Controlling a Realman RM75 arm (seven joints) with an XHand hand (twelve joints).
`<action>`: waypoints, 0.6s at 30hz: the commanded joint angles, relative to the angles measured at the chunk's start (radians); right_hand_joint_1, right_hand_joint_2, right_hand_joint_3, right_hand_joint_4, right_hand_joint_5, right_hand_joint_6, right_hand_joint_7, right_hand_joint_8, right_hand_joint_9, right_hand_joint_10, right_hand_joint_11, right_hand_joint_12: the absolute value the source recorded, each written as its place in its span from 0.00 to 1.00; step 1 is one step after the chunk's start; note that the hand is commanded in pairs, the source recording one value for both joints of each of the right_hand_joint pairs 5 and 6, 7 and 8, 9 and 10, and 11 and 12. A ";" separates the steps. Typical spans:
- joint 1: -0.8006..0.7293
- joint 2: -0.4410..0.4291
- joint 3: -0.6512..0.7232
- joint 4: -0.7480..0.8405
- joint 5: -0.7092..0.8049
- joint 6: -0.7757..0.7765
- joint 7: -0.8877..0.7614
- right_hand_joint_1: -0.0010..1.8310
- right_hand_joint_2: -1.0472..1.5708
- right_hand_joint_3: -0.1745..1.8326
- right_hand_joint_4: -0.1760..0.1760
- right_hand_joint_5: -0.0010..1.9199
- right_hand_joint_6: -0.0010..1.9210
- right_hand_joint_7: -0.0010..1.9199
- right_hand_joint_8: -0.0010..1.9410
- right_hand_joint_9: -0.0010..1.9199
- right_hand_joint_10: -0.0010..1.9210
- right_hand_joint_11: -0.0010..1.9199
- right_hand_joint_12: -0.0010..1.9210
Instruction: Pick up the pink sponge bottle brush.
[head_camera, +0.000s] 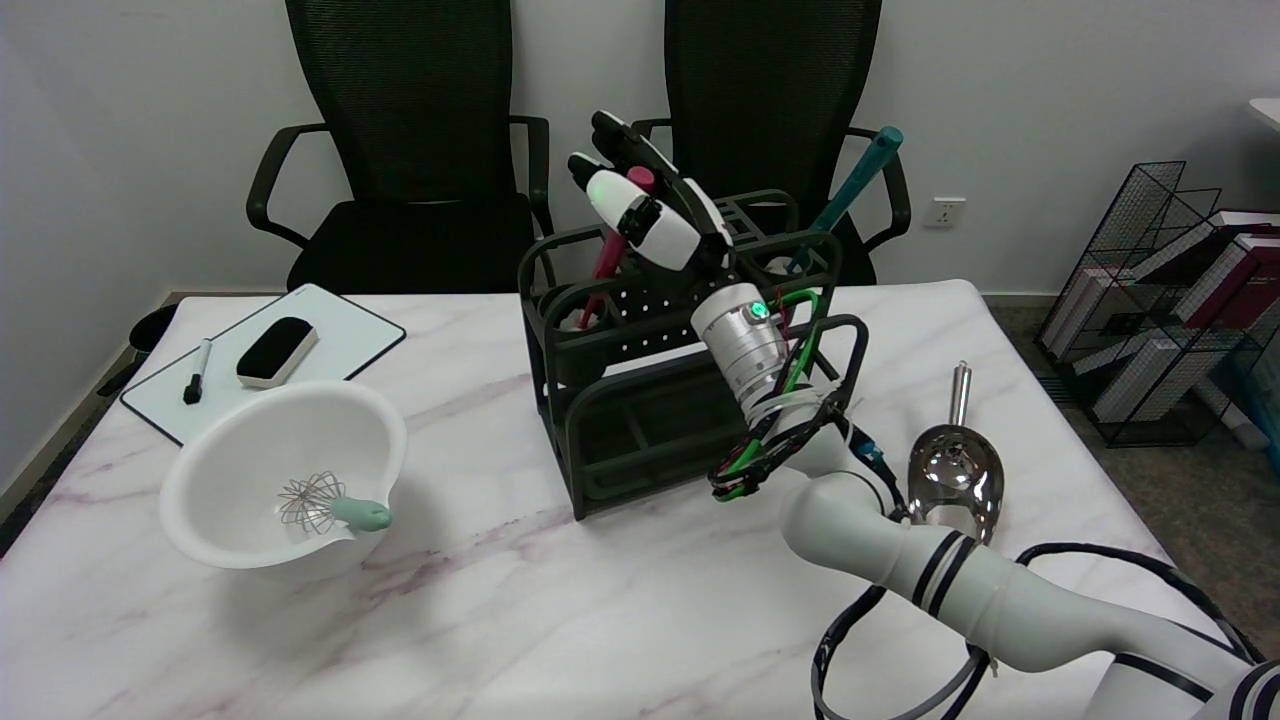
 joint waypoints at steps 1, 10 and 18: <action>0.000 -0.007 -0.002 -0.002 0.001 -0.015 -0.002 0.55 0.55 0.68 0.50 0.14 0.14 0.08 0.08 0.20 0.20 0.20 0.20; 0.002 -0.011 -0.003 -0.007 0.025 -0.015 -0.002 0.55 0.57 0.68 0.50 0.19 0.19 0.09 0.09 0.21 0.21 0.26 0.26; 0.002 -0.011 -0.003 -0.012 0.025 -0.015 -0.002 0.55 0.58 0.67 0.50 0.22 0.22 0.09 0.09 0.24 0.24 0.34 0.34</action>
